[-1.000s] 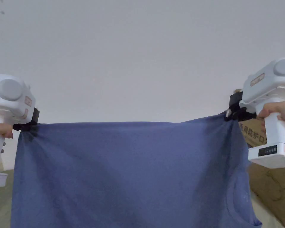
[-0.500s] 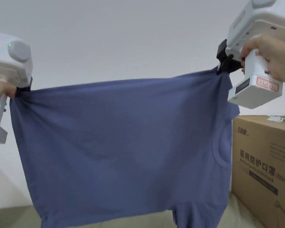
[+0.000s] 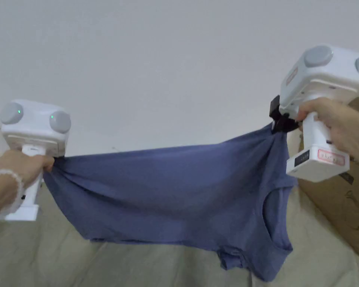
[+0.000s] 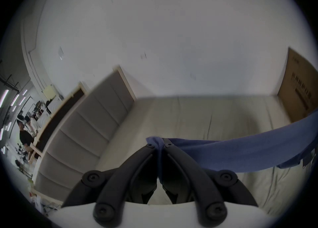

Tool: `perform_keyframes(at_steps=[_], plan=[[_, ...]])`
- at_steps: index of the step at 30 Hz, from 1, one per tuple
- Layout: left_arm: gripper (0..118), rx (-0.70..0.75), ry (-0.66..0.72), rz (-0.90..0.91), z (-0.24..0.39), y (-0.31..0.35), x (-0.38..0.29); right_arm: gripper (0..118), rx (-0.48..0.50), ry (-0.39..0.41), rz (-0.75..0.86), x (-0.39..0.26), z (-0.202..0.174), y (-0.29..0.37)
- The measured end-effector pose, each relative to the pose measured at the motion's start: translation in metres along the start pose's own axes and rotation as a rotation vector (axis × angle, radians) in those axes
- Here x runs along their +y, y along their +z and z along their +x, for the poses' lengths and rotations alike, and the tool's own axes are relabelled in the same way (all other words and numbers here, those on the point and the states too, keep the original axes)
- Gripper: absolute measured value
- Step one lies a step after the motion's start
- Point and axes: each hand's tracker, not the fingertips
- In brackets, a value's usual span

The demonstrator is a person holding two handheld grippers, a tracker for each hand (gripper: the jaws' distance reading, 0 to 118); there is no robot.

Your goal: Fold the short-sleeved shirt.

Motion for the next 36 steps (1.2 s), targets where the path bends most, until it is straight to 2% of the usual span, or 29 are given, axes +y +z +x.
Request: perform_keyframes(at_steps=[7, 10, 14, 16, 19, 21, 22, 25, 27, 29, 33, 36], plan=[[2, -0.022, 0.006, -0.199, 0.049, -0.125, -0.118, 3, -0.073, -0.044, -0.278, -0.106, 0.046, -0.172], [2, -0.022, -0.005, -0.271, 0.057, -0.165, -0.150, 3, -0.093, -0.085, -0.382, -0.138, 0.063, -0.214], [2, -0.054, -0.015, -0.291, 0.053, -0.173, -0.177, 3, -0.071, -0.070, -0.387, -0.162, 0.076, -0.225], [2, -0.071, -0.016, -0.277, 0.044, -0.165, -0.185, 3, -0.077, -0.066, -0.386, -0.171, 0.079, -0.213], [2, -0.108, 0.010, -0.234, 0.024, -0.132, -0.202, 3, 0.001, -0.115, -0.332, -0.183, 0.089, -0.179], [2, -0.142, 0.027, -0.189, 0.006, -0.102, -0.219, 3, -0.005, -0.085, -0.314, -0.202, 0.089, -0.144], [2, -0.140, 0.028, -0.163, -0.001, -0.085, -0.231, 3, 0.036, -0.082, -0.271, -0.212, 0.092, -0.128], [2, -0.190, -0.024, -0.133, -0.023, -0.037, -0.265, 3, 0.111, -0.151, -0.266, -0.252, 0.103, -0.074], [2, -0.158, -0.035, -0.127, -0.038, 0.003, -0.295, 3, 0.100, -0.129, -0.244, -0.286, 0.107, -0.034], [2, -0.164, -0.042, -0.115, -0.056, 0.035, -0.321, 3, 0.050, -0.077, -0.235, -0.320, 0.109, 0.002], [2, -0.178, -0.001, -0.126, -0.088, 0.096, -0.376, 3, 0.078, -0.064, -0.218, -0.391, 0.119, 0.064], [2, -0.169, -0.001, -0.128, -0.105, 0.129, -0.420, 3, 0.052, -0.060, -0.225, -0.442, 0.125, 0.095]])
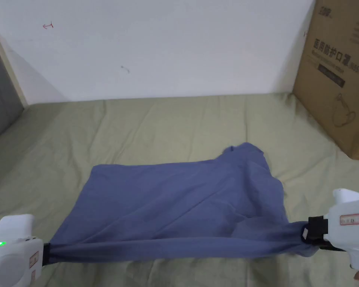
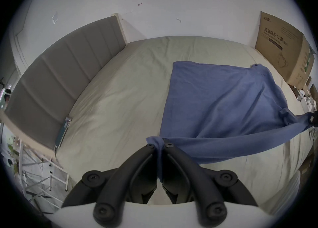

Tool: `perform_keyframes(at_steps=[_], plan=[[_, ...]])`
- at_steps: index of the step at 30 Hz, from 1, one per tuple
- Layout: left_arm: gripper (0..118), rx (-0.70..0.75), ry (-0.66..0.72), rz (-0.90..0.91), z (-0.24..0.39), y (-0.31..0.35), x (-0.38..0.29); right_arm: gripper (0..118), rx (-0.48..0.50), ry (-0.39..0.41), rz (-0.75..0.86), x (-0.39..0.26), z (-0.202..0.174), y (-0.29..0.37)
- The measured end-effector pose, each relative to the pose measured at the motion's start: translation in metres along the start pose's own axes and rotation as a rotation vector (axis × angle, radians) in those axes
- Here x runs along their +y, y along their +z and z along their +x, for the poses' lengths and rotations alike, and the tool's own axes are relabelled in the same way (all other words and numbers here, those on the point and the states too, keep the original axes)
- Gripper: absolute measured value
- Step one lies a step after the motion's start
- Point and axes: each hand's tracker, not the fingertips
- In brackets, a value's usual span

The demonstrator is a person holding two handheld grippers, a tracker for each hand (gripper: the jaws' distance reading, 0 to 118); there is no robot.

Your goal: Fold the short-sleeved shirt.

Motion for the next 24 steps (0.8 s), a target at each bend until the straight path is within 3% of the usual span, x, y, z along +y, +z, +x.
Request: perform_keyframes(at_steps=[4, 12, 14, 15, 16, 17, 18, 19, 22, 23, 24], plan=[[2, 0.000, -0.025, -0.017, -0.003, 0.020, -0.051, 3, -0.053, 0.048, -0.040, -0.065, 0.007, 0.005], [2, 0.029, 0.030, -0.064, -0.022, 0.022, -0.107, 3, -0.045, 0.014, -0.113, -0.124, 0.021, 0.002], [7, 0.002, 0.060, -0.067, -0.022, 0.020, -0.110, 3, -0.067, 0.061, -0.094, -0.129, 0.018, -0.001], [16, -0.002, 0.057, -0.073, -0.022, 0.019, -0.111, 3, -0.066, 0.092, -0.073, -0.129, 0.016, -0.001], [41, 0.003, 0.054, -0.077, -0.021, 0.019, -0.112, 13, -0.077, 0.106, -0.069, -0.129, 0.013, 0.001], [66, 0.016, 0.055, -0.080, -0.019, 0.021, -0.112, 37, -0.100, 0.136, -0.074, -0.128, 0.009, 0.003], [87, 0.013, 0.057, -0.079, -0.019, 0.024, -0.113, 69, -0.128, 0.169, -0.069, -0.128, 0.007, 0.005], [101, -0.002, 0.072, -0.077, -0.022, 0.028, -0.114, 85, -0.154, 0.192, -0.058, -0.130, 0.004, 0.009], [94, -0.038, 0.123, -0.051, -0.026, 0.049, -0.116, 85, -0.147, 0.217, 0.009, -0.133, 0.001, 0.030], [84, -0.041, 0.126, -0.047, -0.027, 0.057, -0.119, 85, -0.141, 0.206, 0.033, -0.134, 0.001, 0.036], [65, -0.050, 0.136, -0.031, -0.028, 0.064, -0.122, 83, -0.128, 0.185, 0.072, -0.136, 0.002, 0.042]])
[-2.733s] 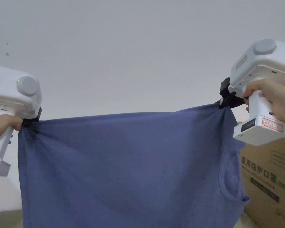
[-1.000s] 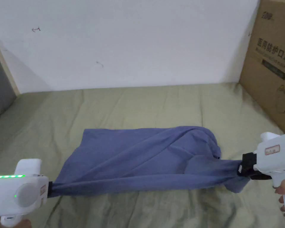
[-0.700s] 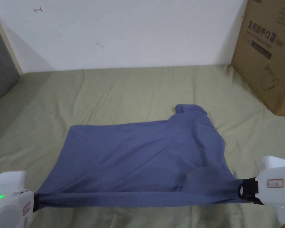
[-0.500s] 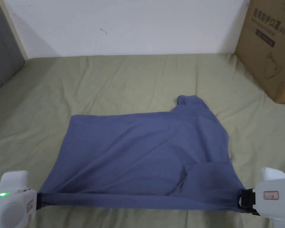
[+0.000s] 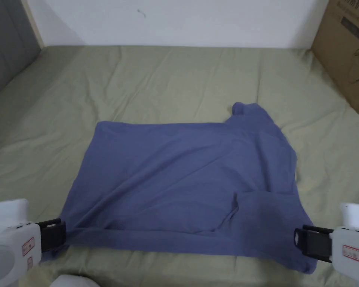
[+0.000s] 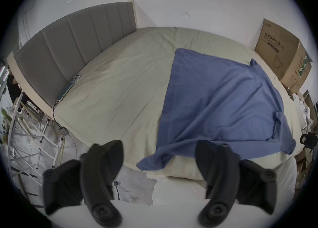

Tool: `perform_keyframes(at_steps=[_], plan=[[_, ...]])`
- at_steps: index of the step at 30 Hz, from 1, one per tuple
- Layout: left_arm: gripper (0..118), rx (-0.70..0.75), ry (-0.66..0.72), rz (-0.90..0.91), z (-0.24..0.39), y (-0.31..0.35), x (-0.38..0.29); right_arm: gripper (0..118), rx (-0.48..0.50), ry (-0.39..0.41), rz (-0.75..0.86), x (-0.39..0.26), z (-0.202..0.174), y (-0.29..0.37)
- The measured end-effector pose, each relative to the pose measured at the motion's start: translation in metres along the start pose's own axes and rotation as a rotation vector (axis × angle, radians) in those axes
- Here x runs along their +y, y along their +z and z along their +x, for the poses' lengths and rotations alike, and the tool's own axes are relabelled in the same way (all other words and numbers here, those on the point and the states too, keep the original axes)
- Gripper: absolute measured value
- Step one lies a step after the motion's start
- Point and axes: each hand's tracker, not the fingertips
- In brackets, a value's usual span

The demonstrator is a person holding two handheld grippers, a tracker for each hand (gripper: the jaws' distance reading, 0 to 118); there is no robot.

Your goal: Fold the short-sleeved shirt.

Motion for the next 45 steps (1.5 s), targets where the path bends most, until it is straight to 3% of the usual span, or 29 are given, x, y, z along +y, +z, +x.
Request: perform_keyframes(at_steps=[1, 2, 3, 4, 9, 11, 12, 13, 14, 15, 18, 19, 20, 22, 24, 25, 27, 28, 31, 32, 33, 34, 36, 37, 38, 45], plan=[[32, -0.010, 0.009, 0.013, -0.001, 0.007, -0.005, 70, 0.009, -0.040, 0.027, -0.003, 0.000, 0.007], [11, -0.009, 0.014, 0.010, 0.003, 0.019, -0.010, 47, 0.025, -0.067, 0.054, -0.006, 0.000, 0.013], [4, -0.006, 0.023, 0.005, 0.004, 0.022, -0.016, 11, 0.039, -0.092, 0.082, -0.011, 0.000, 0.018], [2, -0.003, 0.027, 0.005, 0.003, 0.024, -0.023, 0, 0.020, -0.115, 0.095, -0.015, 0.000, 0.019], [0, -0.039, 0.057, 0.004, -0.003, 0.016, -0.036, 0, 0.007, -0.056, 0.005, -0.030, 0.002, 0.004], [5, -0.035, 0.044, 0.007, -0.005, 0.004, -0.031, 0, 0.003, -0.064, -0.029, -0.033, 0.004, -0.004], [24, -0.034, 0.039, 0.014, -0.005, 0.001, -0.030, 0, 0.010, -0.084, -0.031, -0.035, 0.006, -0.007], [70, -0.028, 0.024, 0.006, -0.004, -0.006, -0.026, 0, 0.027, -0.098, -0.042, -0.035, 0.008, -0.009], [99, -0.036, 0.013, -0.011, -0.002, -0.014, -0.022, 0, 0.031, -0.101, -0.047, -0.034, 0.008, -0.010], [111, -0.044, 0.015, -0.007, -0.001, -0.021, -0.022, 0, 0.030, -0.099, -0.050, -0.034, 0.008, -0.012], [96, -0.028, 0.035, -0.049, 0.002, -0.043, -0.015, 0, 0.015, -0.072, -0.066, -0.033, 0.005, -0.018], [84, -0.030, 0.041, -0.080, 0.001, -0.052, -0.015, 0, 0.013, -0.071, -0.069, -0.032, 0.005, -0.020], [64, -0.039, 0.048, -0.107, -0.002, -0.061, -0.014, 0, 0.015, -0.071, -0.075, -0.033, 0.005, -0.022], [10, -0.053, 0.057, -0.158, -0.001, -0.072, -0.016, 0, 0.029, -0.069, -0.083, -0.033, 0.004, -0.025], [6, -0.084, 0.045, -0.153, 0.002, -0.072, -0.021, 0, 0.032, -0.056, -0.084, -0.035, 0.002, -0.029], [5, -0.051, 0.002, -0.131, 0.004, -0.068, -0.020, 19, 0.025, -0.050, -0.087, -0.034, 0.002, -0.030], [5, -0.061, 0.003, -0.143, 0.008, -0.062, -0.017, 75, 0.014, -0.008, -0.092, -0.031, 0.004, -0.034], [5, -0.060, 0.001, -0.146, 0.008, -0.061, -0.015, 87, 0.010, 0.012, -0.106, -0.031, 0.012, -0.042], [5, -0.062, 0.005, -0.145, 0.007, -0.056, -0.011, 86, 0.000, 0.028, -0.111, -0.025, 0.018, -0.051], [5, -0.062, 0.008, -0.147, 0.007, -0.055, -0.010, 80, 0.001, 0.024, -0.107, -0.025, 0.021, -0.057], [5, -0.060, 0.011, -0.145, 0.008, -0.053, -0.010, 57, -0.008, 0.013, -0.124, -0.023, 0.024, -0.063], [5, -0.058, 0.013, -0.144, 0.008, -0.053, -0.010, 8, -0.020, 0.004, -0.146, -0.022, 0.027, -0.069], [5, -0.053, 0.010, -0.152, 0.009, -0.052, -0.010, 4, -0.038, -0.018, -0.158, -0.026, 0.031, -0.074], [5, -0.056, 0.017, -0.155, 0.009, -0.051, -0.010, 4, 0.015, -0.075, -0.140, -0.026, 0.034, -0.072], [5, -0.057, 0.017, -0.156, 0.009, -0.050, -0.009, 4, 0.070, -0.082, -0.168, -0.024, 0.038, -0.071], [5, -0.059, 0.013, -0.152, 0.009, -0.041, 0.002, 3, 0.079, -0.078, -0.157, -0.015, 0.035, -0.059]])
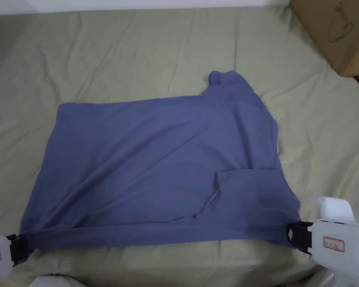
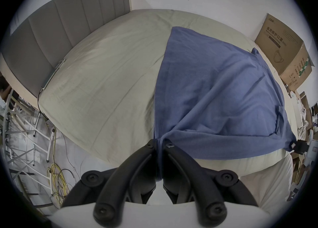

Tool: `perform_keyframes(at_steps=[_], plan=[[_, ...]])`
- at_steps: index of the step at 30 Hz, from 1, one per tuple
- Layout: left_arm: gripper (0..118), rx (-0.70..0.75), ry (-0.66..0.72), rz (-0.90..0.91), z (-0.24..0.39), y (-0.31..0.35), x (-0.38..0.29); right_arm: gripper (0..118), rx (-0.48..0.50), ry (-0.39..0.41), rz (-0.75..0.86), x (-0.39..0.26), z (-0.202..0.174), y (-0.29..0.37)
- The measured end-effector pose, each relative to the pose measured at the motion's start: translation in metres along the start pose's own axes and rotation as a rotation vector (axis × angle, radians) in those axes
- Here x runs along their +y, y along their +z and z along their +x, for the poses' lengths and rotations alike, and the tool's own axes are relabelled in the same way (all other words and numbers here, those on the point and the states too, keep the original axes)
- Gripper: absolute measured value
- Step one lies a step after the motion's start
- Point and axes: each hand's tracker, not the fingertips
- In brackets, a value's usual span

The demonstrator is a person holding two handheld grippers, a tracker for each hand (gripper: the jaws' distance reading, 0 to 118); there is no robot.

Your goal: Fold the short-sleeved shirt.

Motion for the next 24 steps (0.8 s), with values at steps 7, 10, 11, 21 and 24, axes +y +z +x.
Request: perform_keyframes(at_steps=[7, 10, 11, 21, 24], plan=[[5, -0.037, -0.007, 0.037, 0.002, 0.009, 0.050, 3, 0.029, 0.005, 0.082, 0.064, -0.017, 0.022], [5, -0.044, -0.017, 0.050, 0.008, -0.005, 0.089, 3, 0.002, -0.004, 0.110, 0.109, -0.022, 0.010], [5, -0.049, -0.022, 0.050, 0.010, -0.013, 0.104, 3, 0.004, -0.012, 0.118, 0.123, -0.023, 0.001], [103, 0.027, 0.016, -0.062, 0.021, -0.083, 0.160, 83, -0.161, 0.098, -0.044, 0.169, -0.036, -0.082], [101, -0.012, 0.060, -0.022, 0.012, -0.057, 0.144, 83, -0.129, 0.113, 0.024, 0.157, -0.028, -0.053]])
